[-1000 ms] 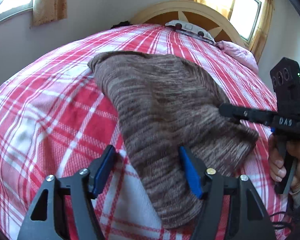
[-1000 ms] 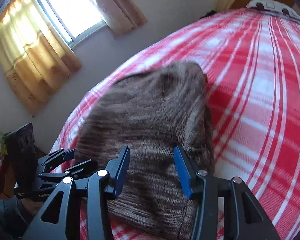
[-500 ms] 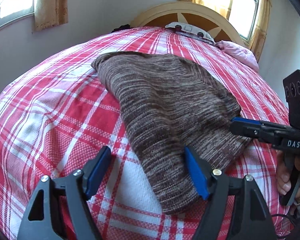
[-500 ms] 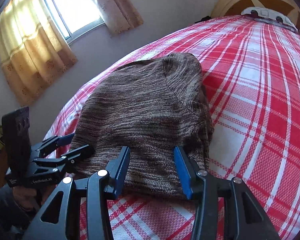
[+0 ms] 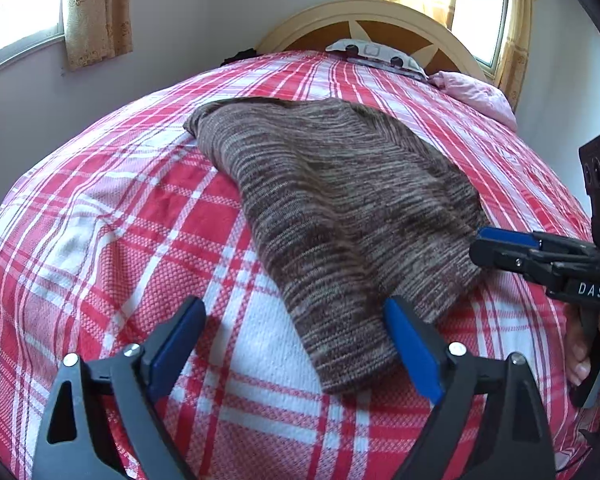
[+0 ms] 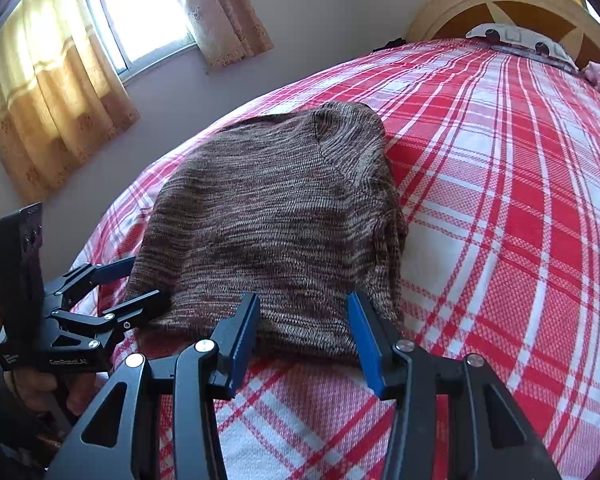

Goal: Fold small clothes
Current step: 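Raise both grippers away from the folded sweater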

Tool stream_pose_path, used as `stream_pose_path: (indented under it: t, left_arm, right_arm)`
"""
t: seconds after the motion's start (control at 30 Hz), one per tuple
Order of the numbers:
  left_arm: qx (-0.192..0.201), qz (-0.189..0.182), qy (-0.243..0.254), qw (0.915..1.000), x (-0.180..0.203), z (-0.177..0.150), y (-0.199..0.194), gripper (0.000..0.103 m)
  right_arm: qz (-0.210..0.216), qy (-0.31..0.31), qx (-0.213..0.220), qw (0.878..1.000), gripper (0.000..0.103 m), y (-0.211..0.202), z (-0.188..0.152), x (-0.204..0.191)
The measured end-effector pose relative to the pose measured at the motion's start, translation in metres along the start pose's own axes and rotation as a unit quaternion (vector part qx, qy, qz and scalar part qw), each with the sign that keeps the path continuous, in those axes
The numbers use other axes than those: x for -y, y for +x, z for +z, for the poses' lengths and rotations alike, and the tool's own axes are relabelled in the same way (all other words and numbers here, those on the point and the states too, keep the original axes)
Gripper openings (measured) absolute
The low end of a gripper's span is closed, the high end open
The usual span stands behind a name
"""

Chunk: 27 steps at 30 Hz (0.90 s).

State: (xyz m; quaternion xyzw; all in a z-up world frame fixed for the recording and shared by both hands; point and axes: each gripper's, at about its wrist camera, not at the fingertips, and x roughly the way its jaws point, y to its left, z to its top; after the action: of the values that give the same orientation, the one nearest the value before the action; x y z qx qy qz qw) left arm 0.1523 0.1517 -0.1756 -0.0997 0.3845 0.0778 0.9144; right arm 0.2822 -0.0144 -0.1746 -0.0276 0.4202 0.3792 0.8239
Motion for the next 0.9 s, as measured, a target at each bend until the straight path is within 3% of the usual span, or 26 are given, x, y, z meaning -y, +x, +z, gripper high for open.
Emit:
stream_pose_path:
  t: [0.53,0.67,0.77,0.9]
  left_arm:
    - [0.000,0.005,0.027,0.9996,0.012,-0.015,-0.032,0.094]
    - [0.009,0.001,0.029,0.9995,0.015,-0.014,-0.047,0.094]
    - [0.029,-0.002,0.029,0.9992,0.020,-0.010,-0.066,0.094]
    - [0.075,0.003,0.036,0.9965,0.026,-0.001,-0.097,0.101]
  right_arm:
    - [-0.053,0.000,0.010,0.999,0.048,-0.014,-0.016,-0.018]
    - [-0.060,-0.006,0.000,0.998,0.059,-0.017,-0.023,-0.026]
    - [-0.077,-0.003,-0.016,0.997,0.059,-0.022,-0.028,-0.031]
    - [-0.099,-0.014,0.051,0.994,0.059,-0.063,-0.028,-0.053]
